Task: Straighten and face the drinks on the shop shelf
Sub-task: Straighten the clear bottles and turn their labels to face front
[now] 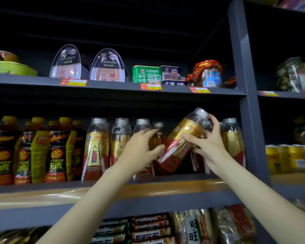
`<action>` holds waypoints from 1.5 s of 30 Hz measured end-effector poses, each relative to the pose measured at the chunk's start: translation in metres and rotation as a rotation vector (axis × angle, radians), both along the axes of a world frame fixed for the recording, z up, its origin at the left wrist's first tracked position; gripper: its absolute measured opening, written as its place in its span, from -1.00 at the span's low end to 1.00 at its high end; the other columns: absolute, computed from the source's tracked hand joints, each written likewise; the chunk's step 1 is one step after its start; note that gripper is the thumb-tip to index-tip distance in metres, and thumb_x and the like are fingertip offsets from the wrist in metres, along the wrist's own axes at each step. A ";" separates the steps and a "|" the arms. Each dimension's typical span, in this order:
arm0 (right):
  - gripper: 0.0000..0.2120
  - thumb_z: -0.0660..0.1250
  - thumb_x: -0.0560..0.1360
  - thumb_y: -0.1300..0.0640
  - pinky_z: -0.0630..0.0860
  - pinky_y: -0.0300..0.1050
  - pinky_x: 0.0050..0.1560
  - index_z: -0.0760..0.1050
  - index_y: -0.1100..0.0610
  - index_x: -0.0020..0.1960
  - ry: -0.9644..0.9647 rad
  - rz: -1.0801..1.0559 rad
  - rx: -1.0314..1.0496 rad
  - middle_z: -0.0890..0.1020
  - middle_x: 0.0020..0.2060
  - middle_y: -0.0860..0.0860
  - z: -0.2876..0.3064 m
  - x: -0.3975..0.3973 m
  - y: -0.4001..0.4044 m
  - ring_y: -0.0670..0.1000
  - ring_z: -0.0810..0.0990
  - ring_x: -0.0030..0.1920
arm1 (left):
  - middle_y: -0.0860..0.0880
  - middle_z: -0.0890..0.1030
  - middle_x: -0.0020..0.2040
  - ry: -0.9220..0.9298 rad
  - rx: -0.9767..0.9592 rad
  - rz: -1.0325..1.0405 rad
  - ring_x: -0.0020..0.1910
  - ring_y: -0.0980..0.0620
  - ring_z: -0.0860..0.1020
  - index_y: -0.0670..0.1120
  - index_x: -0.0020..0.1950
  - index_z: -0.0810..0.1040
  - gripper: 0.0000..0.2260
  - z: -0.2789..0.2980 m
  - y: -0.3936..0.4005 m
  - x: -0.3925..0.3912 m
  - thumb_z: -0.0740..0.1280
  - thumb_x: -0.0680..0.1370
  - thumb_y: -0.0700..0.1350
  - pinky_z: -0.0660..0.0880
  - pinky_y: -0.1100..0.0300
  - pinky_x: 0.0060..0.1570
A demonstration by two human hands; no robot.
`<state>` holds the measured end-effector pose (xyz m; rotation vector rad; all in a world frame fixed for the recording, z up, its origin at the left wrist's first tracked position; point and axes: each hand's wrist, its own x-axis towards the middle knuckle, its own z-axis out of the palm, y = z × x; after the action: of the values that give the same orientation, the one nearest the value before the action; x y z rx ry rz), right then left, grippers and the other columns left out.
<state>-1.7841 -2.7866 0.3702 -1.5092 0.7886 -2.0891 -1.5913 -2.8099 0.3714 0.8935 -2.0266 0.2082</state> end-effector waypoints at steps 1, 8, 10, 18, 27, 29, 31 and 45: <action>-0.16 0.47 0.33 0.38 0.58 -0.01 -0.11 0.17 -0.22 0.36 -0.067 0.068 -0.012 0.51 0.16 0.00 0.003 0.000 0.009 0.02 0.56 0.13 | 0.01 0.33 0.42 0.030 0.039 -0.075 0.36 0.03 0.34 0.02 0.48 0.20 -0.41 0.000 0.009 -0.001 0.31 0.50 0.12 0.31 0.13 0.29; -0.15 0.42 0.27 0.27 0.62 0.02 -0.05 0.16 -0.22 0.41 -0.193 0.328 -0.077 0.55 0.13 0.08 0.013 0.012 0.057 0.10 0.60 0.14 | -0.06 0.63 0.08 0.563 0.747 -0.834 -0.01 0.01 0.65 -0.04 0.22 0.47 -0.50 -0.007 0.058 0.018 0.44 0.30 0.02 0.60 0.09 -0.01; -0.12 0.42 0.27 0.26 0.61 0.05 0.00 0.13 -0.21 0.44 -0.160 0.319 -0.064 0.55 0.15 0.09 0.015 0.017 0.065 0.10 0.60 0.14 | -0.12 0.63 0.09 0.616 0.808 -0.889 -0.01 -0.08 0.65 -0.09 0.24 0.45 -0.46 -0.008 0.063 0.022 0.46 0.30 -0.04 0.60 0.03 0.00; -0.58 0.39 0.42 0.26 0.65 0.04 -0.14 0.42 0.27 0.25 -0.127 0.308 0.293 0.57 0.16 0.25 0.006 0.032 0.085 0.22 0.62 0.07 | -0.09 0.55 0.14 0.704 0.720 -0.813 0.03 -0.06 0.62 -0.04 0.22 0.45 -0.54 -0.011 0.074 0.044 0.49 0.36 -0.16 0.62 0.07 -0.11; -0.44 0.43 0.38 0.24 0.64 0.10 -0.06 0.35 0.15 0.33 -0.223 0.291 0.250 0.54 0.16 0.20 -0.011 0.046 0.089 0.18 0.66 -0.01 | -0.17 0.55 0.15 0.785 0.827 -0.859 0.05 -0.11 0.62 -0.03 0.18 0.39 -0.53 -0.028 0.074 0.053 0.49 0.34 -0.21 0.61 0.03 -0.04; -0.46 0.42 0.40 0.25 0.61 0.07 -0.04 0.33 0.12 0.32 -0.262 0.272 0.228 0.54 0.12 0.17 -0.013 0.050 0.087 0.17 0.64 -0.03 | -0.21 0.57 0.13 0.858 0.850 -0.856 0.01 -0.12 0.63 -0.03 0.06 0.38 -0.59 -0.034 0.074 0.051 0.48 0.33 -0.20 0.60 0.01 -0.01; -0.54 0.40 0.43 0.27 0.62 0.05 -0.05 0.37 0.17 0.30 -0.282 0.314 0.224 0.55 0.15 0.16 -0.016 0.051 0.083 0.15 0.64 -0.04 | -0.19 0.57 0.13 0.883 0.784 -0.803 0.01 -0.10 0.63 -0.02 0.12 0.39 -0.51 -0.038 0.071 0.049 0.51 0.27 -0.13 0.59 0.01 0.00; -0.58 0.46 0.37 0.07 0.61 0.22 -0.14 0.45 0.19 0.15 -0.496 0.489 0.399 0.56 0.06 0.31 -0.018 0.030 0.071 0.30 0.60 0.03 | 0.33 0.35 0.25 0.235 0.051 -0.553 0.25 0.23 0.43 0.24 0.36 0.25 -0.30 -0.021 0.067 0.026 0.49 0.38 -0.18 0.54 0.23 0.08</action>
<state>-1.7543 -2.7154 0.3526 -0.8135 0.5330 -1.6972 -1.5652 -2.7428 0.3505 0.3397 -1.9785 -0.2444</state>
